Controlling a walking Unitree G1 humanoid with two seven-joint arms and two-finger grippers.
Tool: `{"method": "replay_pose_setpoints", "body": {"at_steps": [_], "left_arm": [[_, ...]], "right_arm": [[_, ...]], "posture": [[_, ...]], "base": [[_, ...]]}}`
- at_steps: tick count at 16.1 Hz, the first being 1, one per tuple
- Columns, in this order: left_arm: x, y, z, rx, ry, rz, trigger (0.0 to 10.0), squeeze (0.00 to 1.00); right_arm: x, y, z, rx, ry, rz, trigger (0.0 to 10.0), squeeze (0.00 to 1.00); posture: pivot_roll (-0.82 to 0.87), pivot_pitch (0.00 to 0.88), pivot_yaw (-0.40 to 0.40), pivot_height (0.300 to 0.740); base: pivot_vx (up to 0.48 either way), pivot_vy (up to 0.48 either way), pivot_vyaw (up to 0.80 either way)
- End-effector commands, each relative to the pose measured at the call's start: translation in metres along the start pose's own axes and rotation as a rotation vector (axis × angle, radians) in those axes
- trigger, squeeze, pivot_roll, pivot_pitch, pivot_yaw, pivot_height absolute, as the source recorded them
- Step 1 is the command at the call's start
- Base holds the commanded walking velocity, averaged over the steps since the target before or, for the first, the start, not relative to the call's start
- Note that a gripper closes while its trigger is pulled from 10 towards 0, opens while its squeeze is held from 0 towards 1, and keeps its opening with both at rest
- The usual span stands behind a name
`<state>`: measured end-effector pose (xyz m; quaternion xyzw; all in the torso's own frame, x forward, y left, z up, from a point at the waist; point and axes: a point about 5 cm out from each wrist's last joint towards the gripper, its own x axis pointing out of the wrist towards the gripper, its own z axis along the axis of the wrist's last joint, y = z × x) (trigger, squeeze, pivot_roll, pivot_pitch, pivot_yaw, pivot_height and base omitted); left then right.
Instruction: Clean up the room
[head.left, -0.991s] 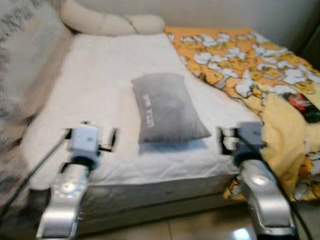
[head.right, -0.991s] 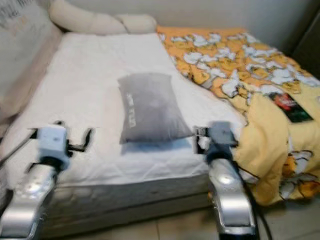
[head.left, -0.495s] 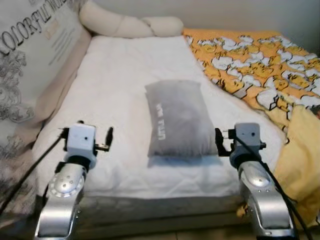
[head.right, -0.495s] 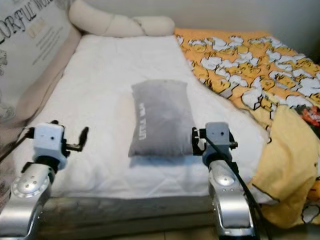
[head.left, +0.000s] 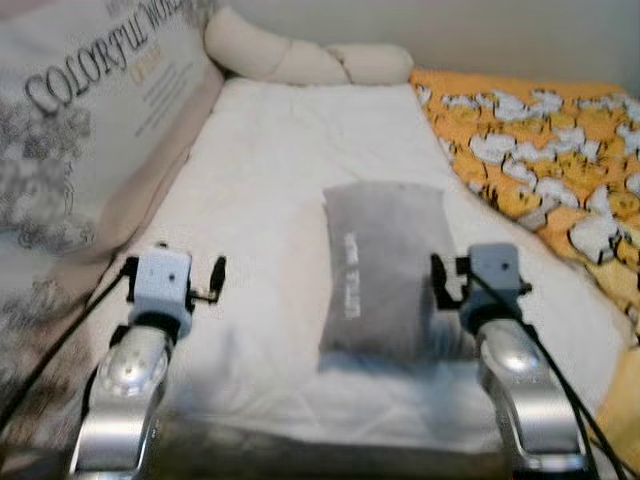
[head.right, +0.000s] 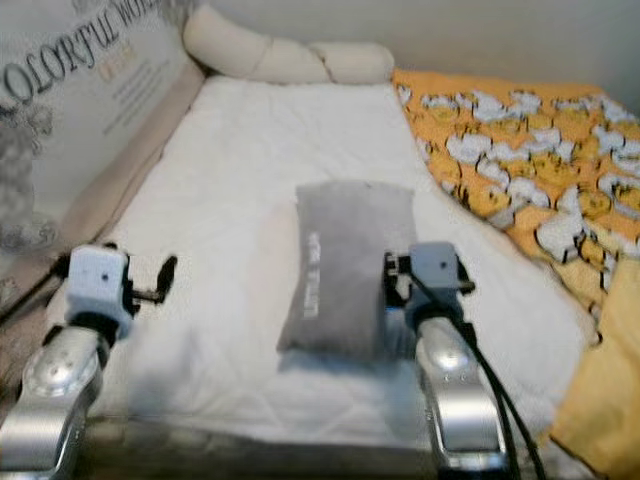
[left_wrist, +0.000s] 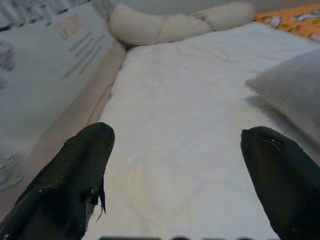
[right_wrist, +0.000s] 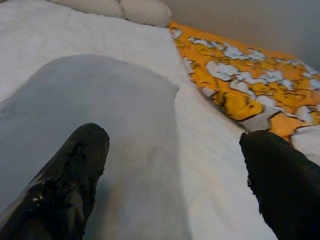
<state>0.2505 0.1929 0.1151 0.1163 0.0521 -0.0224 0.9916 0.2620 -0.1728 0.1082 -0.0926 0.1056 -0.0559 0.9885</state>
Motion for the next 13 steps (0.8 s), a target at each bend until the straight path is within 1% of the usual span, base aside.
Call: {"method": "replay_pose_setpoints", "body": {"at_steps": [1,2,7,13], "left_arm": [[0.0026,-0.0112,0.0063,-0.004,-0.026,-0.038,10.0,0.00],[0.0023,-0.0120,0.0059,0.002,-0.022,-0.039,10.0,0.00],[0.0011,-0.0125,0.0047,-0.002,-0.016,-0.042,10.0,0.00],[0.0006,-0.0149,0.0014,0.002,-0.003,-0.055,10.0,0.00]], "right_arm": [[-0.0003,-0.0120,-0.0038,-0.009,0.019,-0.042,10.0,0.00],[-0.0006,-0.0122,-0.0041,-0.009,0.021,-0.045,10.0,0.00],[-0.0020,-0.0108,-0.0050,-0.003,0.021,-0.041,10.0,0.00],[-0.0015,-0.0140,-0.0043,0.005,0.023,-0.051,10.0,0.00]], "posture": [[0.04,0.000,-0.013,0.740],[0.04,0.000,-0.014,0.740],[0.04,0.000,-0.012,0.740],[0.04,0.000,-0.007,0.740]], "base": [[0.345,0.000,0.00],[0.281,0.000,0.00],[0.000,0.000,0.00],[0.000,0.000,0.00]]}}
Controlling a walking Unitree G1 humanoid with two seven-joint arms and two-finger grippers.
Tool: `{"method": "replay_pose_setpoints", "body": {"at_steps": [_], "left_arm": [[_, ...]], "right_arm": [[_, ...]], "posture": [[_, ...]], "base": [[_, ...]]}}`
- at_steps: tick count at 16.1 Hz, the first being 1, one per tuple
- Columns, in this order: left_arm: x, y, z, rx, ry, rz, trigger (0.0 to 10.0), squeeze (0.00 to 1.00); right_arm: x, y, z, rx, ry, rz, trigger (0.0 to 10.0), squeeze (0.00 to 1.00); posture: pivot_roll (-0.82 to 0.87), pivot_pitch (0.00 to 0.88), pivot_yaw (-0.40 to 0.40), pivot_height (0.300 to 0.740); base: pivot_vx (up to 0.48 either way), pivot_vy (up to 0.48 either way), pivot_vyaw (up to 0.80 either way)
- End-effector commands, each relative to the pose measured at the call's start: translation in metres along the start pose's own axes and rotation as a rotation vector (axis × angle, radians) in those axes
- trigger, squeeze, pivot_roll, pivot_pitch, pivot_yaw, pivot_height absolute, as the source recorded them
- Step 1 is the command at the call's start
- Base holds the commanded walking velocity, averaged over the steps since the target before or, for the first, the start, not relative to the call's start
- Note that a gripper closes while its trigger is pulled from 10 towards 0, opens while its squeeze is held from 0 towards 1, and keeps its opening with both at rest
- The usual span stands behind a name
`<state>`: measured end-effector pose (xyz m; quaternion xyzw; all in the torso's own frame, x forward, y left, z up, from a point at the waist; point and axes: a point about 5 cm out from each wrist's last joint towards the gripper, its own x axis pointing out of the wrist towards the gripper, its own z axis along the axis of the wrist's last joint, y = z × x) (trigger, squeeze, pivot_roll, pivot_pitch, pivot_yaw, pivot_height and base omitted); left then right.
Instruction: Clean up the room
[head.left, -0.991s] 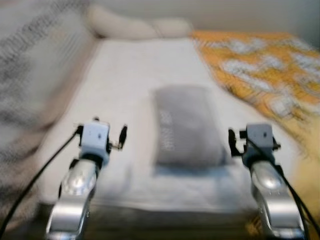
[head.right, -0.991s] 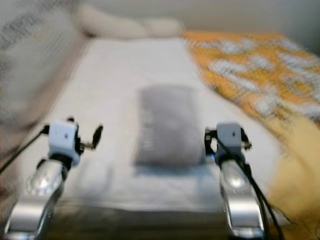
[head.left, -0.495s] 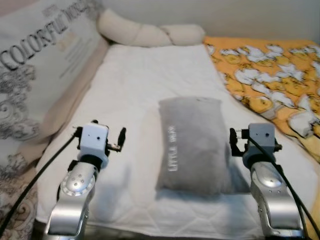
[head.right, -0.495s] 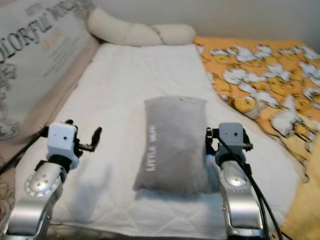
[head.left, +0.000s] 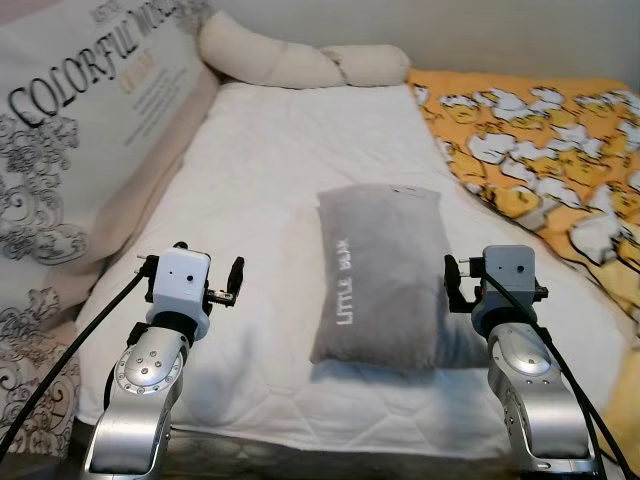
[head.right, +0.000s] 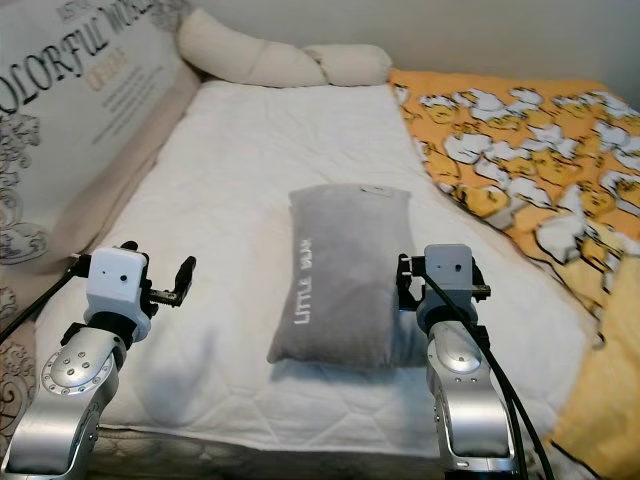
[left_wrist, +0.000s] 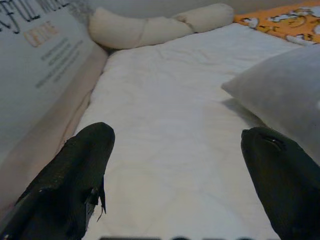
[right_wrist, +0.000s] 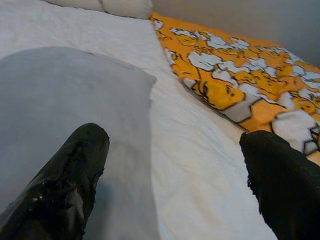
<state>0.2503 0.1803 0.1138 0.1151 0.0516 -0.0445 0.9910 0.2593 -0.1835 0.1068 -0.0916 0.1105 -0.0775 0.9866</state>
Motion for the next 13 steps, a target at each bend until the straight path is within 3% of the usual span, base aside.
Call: {"method": "replay_pose_setpoints", "body": {"at_steps": [1,4,5,9,10,11,12,13], "left_arm": [[0.000,-0.004,0.000,0.002,0.003,-0.016,10.0,0.00],[0.003,-0.006,-0.001,0.004,0.007,-0.030,10.0,0.00],[0.010,-0.006,-0.002,0.005,0.007,-0.043,10.0,0.00],[0.070,-0.018,0.001,0.043,0.033,-0.167,10.0,0.00],[0.078,-0.022,0.001,0.048,0.044,-0.192,10.0,0.00],[0.093,-0.037,-0.001,0.071,0.077,-0.250,10.0,0.00],[0.099,-0.044,-0.002,0.077,0.096,-0.274,10.0,0.00],[0.107,-0.060,-0.008,0.068,0.149,-0.308,10.0,0.00]], "right_arm": [[0.000,-0.005,-0.001,-0.003,0.015,-0.014,10.0,0.00],[0.001,-0.009,-0.003,0.014,0.026,-0.029,10.0,0.00],[0.005,-0.015,-0.004,0.008,0.031,-0.045,10.0,0.00],[0.049,-0.050,-0.008,-0.032,0.076,-0.134,10.0,0.00],[0.055,-0.054,-0.009,-0.034,0.088,-0.148,10.0,0.00],[0.068,-0.063,-0.013,-0.027,0.124,-0.181,10.0,0.00],[0.072,-0.067,-0.015,-0.031,0.141,-0.194,10.0,0.00],[0.079,-0.070,-0.023,-0.043,0.187,-0.203,10.0,0.00]], "posture": [[0.03,0.000,-0.006,0.740],[0.03,0.000,-0.005,0.740],[0.03,0.000,-0.003,0.740],[0.00,0.000,-0.001,0.740],[0.00,0.000,-0.001,0.740],[-0.01,0.000,-0.003,0.740],[-0.01,0.000,-0.003,0.740],[-0.03,0.000,-0.001,0.740]], "base": [[0.000,0.000,0.00],[0.000,0.000,0.00],[0.000,0.000,0.00],[0.000,0.000,0.00],[0.000,0.000,0.00],[0.000,0.000,0.00],[0.000,0.000,0.00],[0.000,0.000,0.00]]}}
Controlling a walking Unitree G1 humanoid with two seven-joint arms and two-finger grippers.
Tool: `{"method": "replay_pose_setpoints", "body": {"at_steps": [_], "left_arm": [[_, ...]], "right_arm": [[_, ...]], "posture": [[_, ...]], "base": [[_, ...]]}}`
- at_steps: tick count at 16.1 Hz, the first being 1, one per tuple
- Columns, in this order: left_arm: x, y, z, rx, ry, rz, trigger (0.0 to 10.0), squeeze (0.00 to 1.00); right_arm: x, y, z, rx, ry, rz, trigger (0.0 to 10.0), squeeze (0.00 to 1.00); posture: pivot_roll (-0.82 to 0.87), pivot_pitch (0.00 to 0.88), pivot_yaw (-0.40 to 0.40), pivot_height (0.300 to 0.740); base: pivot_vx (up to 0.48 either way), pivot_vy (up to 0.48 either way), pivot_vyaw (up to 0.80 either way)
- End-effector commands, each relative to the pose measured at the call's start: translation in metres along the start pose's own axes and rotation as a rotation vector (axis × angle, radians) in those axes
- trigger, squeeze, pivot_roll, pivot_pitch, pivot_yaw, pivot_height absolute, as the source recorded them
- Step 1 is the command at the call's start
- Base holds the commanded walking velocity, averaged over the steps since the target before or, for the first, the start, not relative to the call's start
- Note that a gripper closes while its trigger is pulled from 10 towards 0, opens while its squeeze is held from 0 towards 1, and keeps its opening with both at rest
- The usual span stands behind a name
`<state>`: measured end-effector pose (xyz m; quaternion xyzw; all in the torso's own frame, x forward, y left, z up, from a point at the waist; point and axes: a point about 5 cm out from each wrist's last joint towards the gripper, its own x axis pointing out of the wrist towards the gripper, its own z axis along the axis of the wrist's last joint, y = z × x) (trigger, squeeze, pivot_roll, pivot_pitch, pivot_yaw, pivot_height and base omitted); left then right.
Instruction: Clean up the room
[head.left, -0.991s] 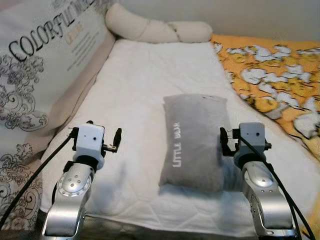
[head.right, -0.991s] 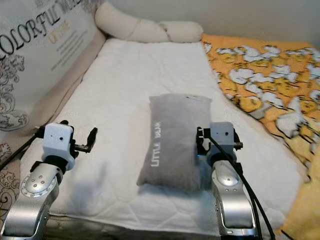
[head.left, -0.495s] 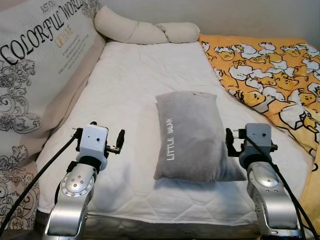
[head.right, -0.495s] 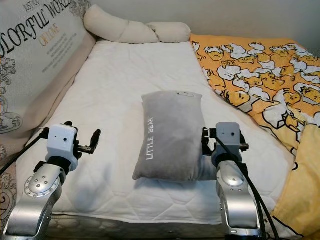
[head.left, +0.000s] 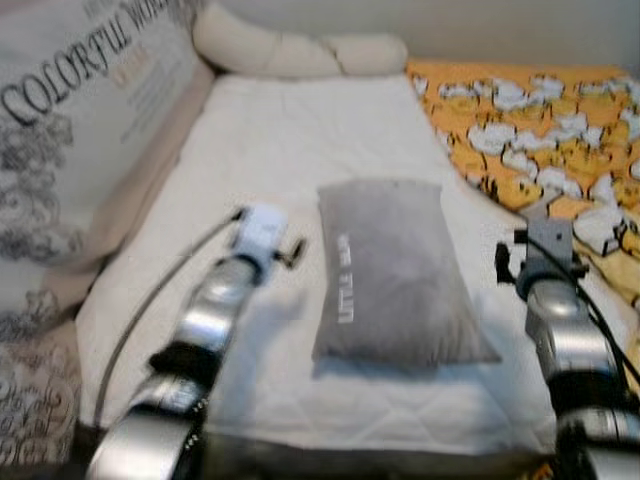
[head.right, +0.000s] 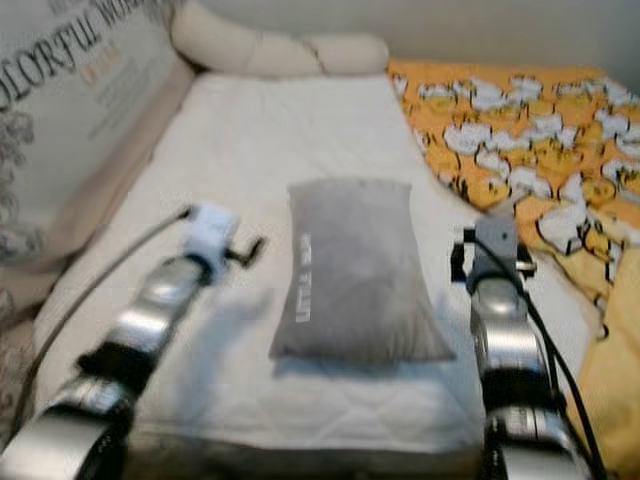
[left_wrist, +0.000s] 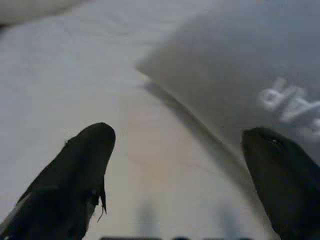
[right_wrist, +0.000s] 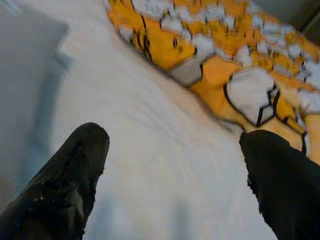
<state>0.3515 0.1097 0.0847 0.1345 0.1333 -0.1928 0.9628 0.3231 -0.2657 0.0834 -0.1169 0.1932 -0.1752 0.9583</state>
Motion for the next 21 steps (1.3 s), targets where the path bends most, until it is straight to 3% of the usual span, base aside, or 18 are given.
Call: {"method": "replay_pose_setpoints", "body": {"at_steps": [1,4,5,6,7,9,12,14,17,20,21], "left_arm": [[0.005,-0.009,-0.010,0.011,0.056,-0.014,10.0,0.00],[0.010,-0.033,-0.021,0.066,0.119,-0.026,10.0,0.00],[0.009,-0.043,-0.030,0.096,0.162,-0.024,10.0,0.00],[0.008,-0.053,-0.036,0.072,0.187,-0.029,10.0,0.00],[0.008,-0.055,-0.036,0.050,0.187,-0.036,10.0,0.00],[0.011,-0.070,-0.028,-0.058,0.145,-0.136,10.0,0.00],[0.012,-0.085,-0.019,-0.164,0.090,-0.275,10.0,0.00],[0.013,-0.079,-0.008,-0.207,0.017,-0.306,10.0,0.00],[0.008,-0.059,0.001,-0.230,-0.095,-0.385,10.0,0.00],[-0.005,-0.038,0.002,-0.170,-0.171,-0.404,10.0,0.00],[-0.017,-0.028,0.005,-0.119,-0.209,-0.430,10.0,0.00]], "right_arm": [[0.004,-0.001,-0.008,-0.017,0.034,-0.003,10.0,0.00],[0.005,0.010,-0.017,-0.068,0.070,0.046,10.0,0.00],[0.005,0.022,-0.023,-0.099,0.092,0.102,10.0,0.00],[0.000,0.042,-0.026,-0.084,0.092,0.206,10.0,0.00],[-0.001,0.047,-0.026,-0.081,0.091,0.229,10.0,0.00],[-0.010,0.080,-0.025,-0.057,0.082,0.403,10.0,0.00],[-0.020,0.110,-0.017,-0.023,0.049,0.558,10.0,0.00],[-0.024,0.119,-0.002,0.035,-0.007,0.611,10.0,0.00],[-0.034,0.115,0.012,0.109,-0.079,0.668,10.0,0.00],[-0.051,0.106,0.007,0.098,-0.096,0.731,10.0,0.00],[-0.061,0.096,0.002,0.079,-0.096,0.762,10.0,0.00]], "posture": [[-0.04,0.000,0.003,0.740],[-0.08,0.000,0.022,0.740],[-0.09,0.000,0.030,0.740],[-0.10,0.000,0.043,0.740],[-0.10,0.000,0.044,0.740],[-0.09,0.000,0.040,0.740],[-0.07,0.000,0.025,0.740],[-0.05,0.000,0.016,0.740],[-0.04,0.000,0.015,0.740],[-0.03,0.000,0.014,0.740],[-0.02,0.000,0.014,0.740]], "base": [[0.000,0.000,0.00],[0.000,0.000,0.00],[0.000,0.000,0.00],[0.000,0.000,0.00],[0.000,0.000,0.00],[0.000,0.000,0.00],[0.000,0.000,0.00],[0.000,0.000,0.00],[0.000,0.000,0.00],[0.000,0.000,0.00],[0.000,0.000,0.00]]}}
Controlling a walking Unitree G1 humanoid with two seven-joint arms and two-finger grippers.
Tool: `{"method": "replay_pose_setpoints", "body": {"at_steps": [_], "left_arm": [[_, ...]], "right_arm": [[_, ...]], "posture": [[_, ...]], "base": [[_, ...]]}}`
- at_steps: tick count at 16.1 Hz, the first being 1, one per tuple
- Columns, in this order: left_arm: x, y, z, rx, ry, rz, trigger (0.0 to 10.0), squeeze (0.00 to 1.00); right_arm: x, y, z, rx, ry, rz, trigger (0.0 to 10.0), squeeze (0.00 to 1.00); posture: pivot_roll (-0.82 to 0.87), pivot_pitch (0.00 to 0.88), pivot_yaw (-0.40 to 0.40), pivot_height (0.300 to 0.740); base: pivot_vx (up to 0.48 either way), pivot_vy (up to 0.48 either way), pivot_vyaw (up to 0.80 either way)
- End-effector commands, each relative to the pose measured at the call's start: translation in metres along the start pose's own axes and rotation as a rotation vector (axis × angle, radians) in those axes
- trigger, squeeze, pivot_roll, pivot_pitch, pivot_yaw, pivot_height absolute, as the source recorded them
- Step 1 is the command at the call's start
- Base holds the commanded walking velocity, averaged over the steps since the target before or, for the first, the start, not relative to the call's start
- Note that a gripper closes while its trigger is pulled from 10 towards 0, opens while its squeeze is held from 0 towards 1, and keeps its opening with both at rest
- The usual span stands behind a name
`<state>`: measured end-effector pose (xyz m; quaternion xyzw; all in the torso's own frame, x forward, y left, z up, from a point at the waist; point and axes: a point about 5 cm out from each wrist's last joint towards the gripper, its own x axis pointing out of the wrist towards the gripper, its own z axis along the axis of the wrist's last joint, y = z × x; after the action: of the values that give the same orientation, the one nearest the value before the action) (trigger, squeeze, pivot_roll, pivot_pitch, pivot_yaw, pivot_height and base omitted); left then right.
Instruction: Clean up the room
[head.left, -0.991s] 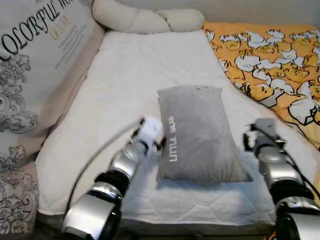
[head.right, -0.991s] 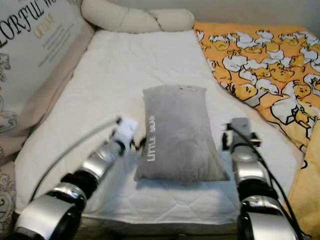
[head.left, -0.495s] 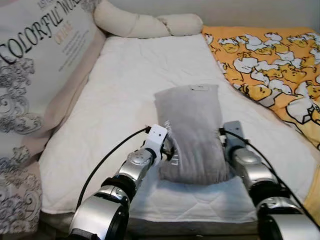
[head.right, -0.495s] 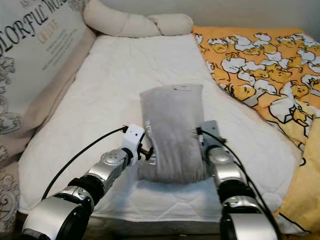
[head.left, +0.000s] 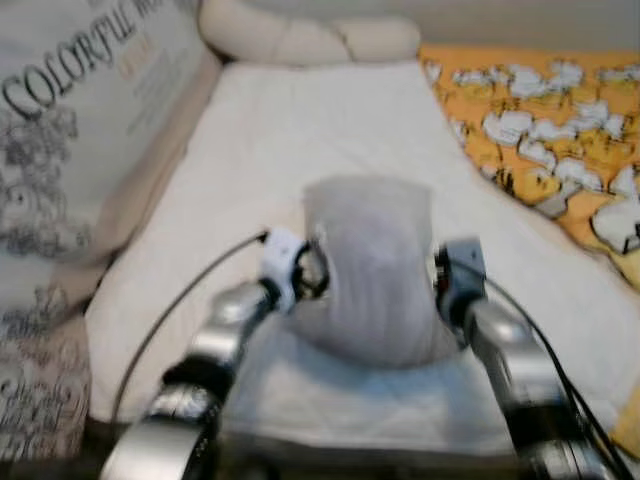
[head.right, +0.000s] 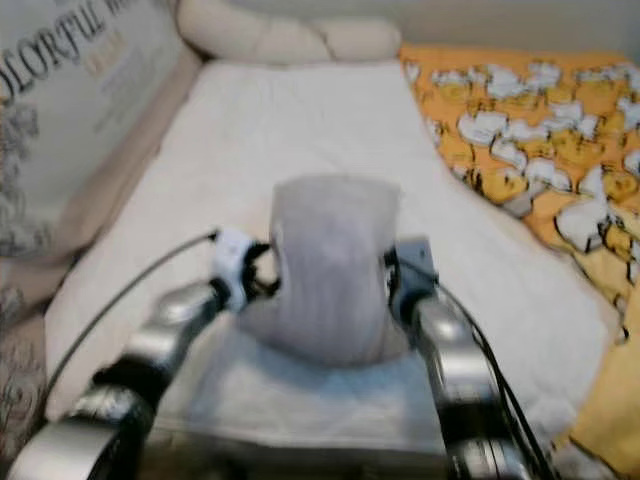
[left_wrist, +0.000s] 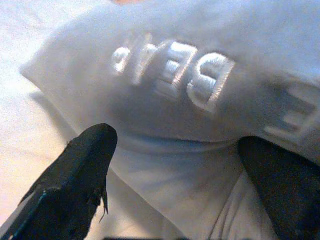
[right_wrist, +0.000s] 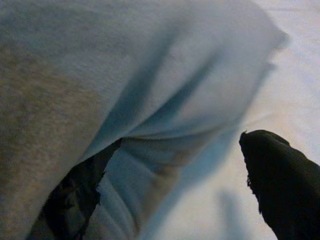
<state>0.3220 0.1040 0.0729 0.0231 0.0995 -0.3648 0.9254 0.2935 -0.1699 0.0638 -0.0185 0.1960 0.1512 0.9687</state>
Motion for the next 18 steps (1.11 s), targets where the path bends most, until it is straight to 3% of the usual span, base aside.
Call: {"method": "replay_pose_setpoints", "body": {"at_steps": [1,3,4,5,6,7,9,11,12,15,18], "left_arm": [[0.003,-0.008,0.020,0.051,-0.062,-0.081,10.0,0.00],[-0.027,-0.008,0.017,0.066,-0.056,-0.095,10.0,0.00],[-0.045,-0.011,-0.001,0.077,-0.028,-0.065,10.0,0.00],[-0.048,-0.010,-0.007,0.062,-0.027,-0.034,10.0,0.00],[-0.056,-0.004,-0.014,0.009,-0.015,0.013,10.0,0.52],[-0.060,0.000,-0.017,-0.017,-0.004,0.023,10.0,1.00],[-0.072,0.014,-0.018,-0.062,0.019,0.043,10.0,1.00],[-0.082,0.058,-0.007,-0.127,-0.037,0.191,10.0,1.00],[-0.079,0.066,-0.003,-0.183,-0.067,0.211,10.0,1.00],[-0.054,0.060,-0.011,-0.407,-0.078,0.192,10.0,1.00],[-0.033,0.050,-0.031,-0.690,-0.084,0.286,10.0,1.00]], "right_arm": [[-0.002,0.012,0.014,-0.011,-0.047,0.088,10.0,0.00],[-0.026,-0.005,0.002,-0.035,-0.004,0.027,10.0,0.00],[-0.036,-0.017,-0.010,-0.009,0.037,-0.037,10.0,0.00],[-0.038,-0.021,-0.015,-0.010,0.052,-0.057,10.0,0.00],[-0.043,-0.028,-0.022,0.029,0.077,-0.115,10.0,1.00],[-0.045,-0.031,-0.024,0.055,0.084,-0.140,10.0,1.00],[-0.050,-0.039,-0.025,0.094,0.081,-0.186,10.0,1.00],[-0.053,-0.057,-0.026,0.170,0.055,-0.238,10.0,1.00],[-0.051,-0.062,-0.026,0.228,0.031,-0.247,10.0,1.00],[-0.031,-0.065,-0.021,0.560,-0.057,-0.188,10.0,1.00],[-0.007,-0.043,-0.011,0.831,-0.128,-0.005,10.0,1.00]], "posture": [[-0.02,0.000,0.014,0.740],[-0.02,0.000,0.019,0.740],[-0.02,0.000,0.020,0.740],[-0.02,0.000,0.020,0.740],[-0.03,0.000,0.019,0.740],[-0.03,0.000,0.020,0.740],[-0.03,0.000,0.023,0.740],[-0.03,0.000,0.034,0.740],[-0.04,0.000,0.042,0.740],[-0.04,0.000,0.051,0.740],[-0.05,0.000,0.052,0.740]], "base": [[0.000,0.000,0.00],[0.000,0.000,0.00],[0.000,0.000,0.00],[0.000,0.000,0.00],[0.000,0.000,0.00],[0.000,0.000,0.00],[0.000,0.000,0.00],[0.000,0.000,0.00],[0.000,0.000,0.00],[0.000,0.000,0.00],[0.000,0.000,0.00]]}}
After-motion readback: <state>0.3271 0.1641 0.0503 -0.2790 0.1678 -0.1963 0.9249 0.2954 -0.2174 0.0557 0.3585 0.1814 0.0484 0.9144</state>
